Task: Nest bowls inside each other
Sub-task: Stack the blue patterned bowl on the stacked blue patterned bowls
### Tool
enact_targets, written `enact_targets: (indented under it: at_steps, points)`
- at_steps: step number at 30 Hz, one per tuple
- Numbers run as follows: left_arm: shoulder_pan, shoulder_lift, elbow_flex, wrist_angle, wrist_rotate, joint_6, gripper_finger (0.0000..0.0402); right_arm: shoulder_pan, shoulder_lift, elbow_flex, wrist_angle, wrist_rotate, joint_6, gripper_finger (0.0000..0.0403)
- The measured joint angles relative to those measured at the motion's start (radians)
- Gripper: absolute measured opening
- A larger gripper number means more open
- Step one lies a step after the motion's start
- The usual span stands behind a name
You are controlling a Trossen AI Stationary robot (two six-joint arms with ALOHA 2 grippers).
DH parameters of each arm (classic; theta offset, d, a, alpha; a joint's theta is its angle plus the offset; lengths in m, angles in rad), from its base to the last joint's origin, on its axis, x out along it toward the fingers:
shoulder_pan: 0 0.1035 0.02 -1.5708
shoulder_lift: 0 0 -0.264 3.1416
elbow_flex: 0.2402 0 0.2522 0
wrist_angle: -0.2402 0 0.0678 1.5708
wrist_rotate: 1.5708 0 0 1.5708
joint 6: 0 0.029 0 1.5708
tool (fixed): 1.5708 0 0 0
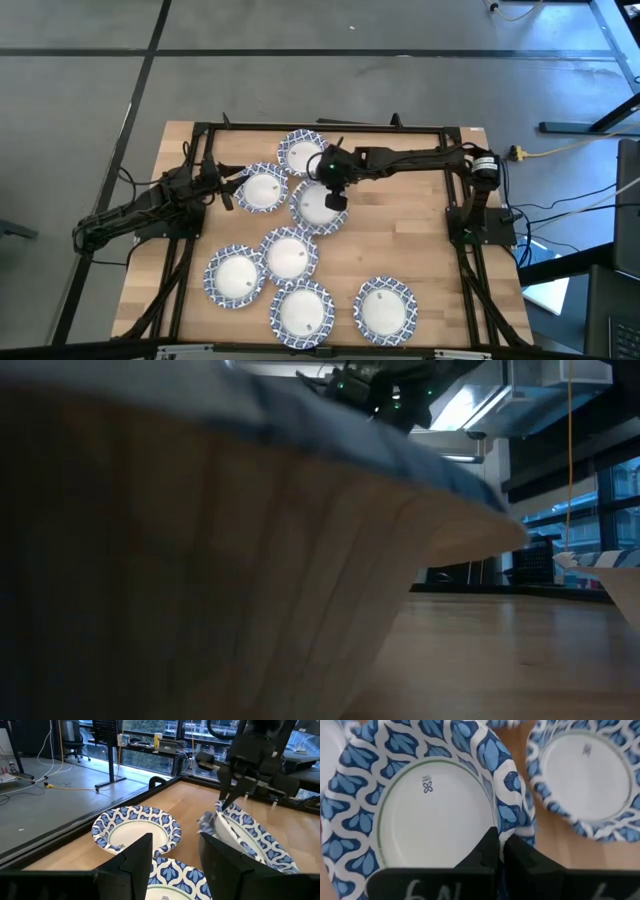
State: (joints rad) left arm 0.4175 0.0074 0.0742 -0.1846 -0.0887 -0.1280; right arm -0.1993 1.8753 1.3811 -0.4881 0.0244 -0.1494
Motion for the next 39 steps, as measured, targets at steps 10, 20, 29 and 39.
enact_targets:
  at_steps: [10, 20, 29, 39]
  points:
    - [0.0, 0.0, 0.0, 0.0, 0.0, 0.0, 0.0154, 0.001, 0.001, 0.0, -0.083, -0.001, -0.011, 0.0017]
    - [0.0, 0.0, 0.0, 0.0, 0.0, 0.0, 0.0154, 0.001, 0.001, 0.0, -0.078, -0.001, -0.012, 0.0115]
    - [0.0, 0.0, 0.0, 0.0, 0.0, 0.003, 0.0154, 0.005, -0.036, 0.005, -0.09, 0.006, -0.014, 0.0196]
    - [0.0, 0.0, 0.0, 0.0, 0.001, 0.005, 0.0154, 0.078, -0.22, 0.002, -0.287, -0.041, 0.042, 0.0203]
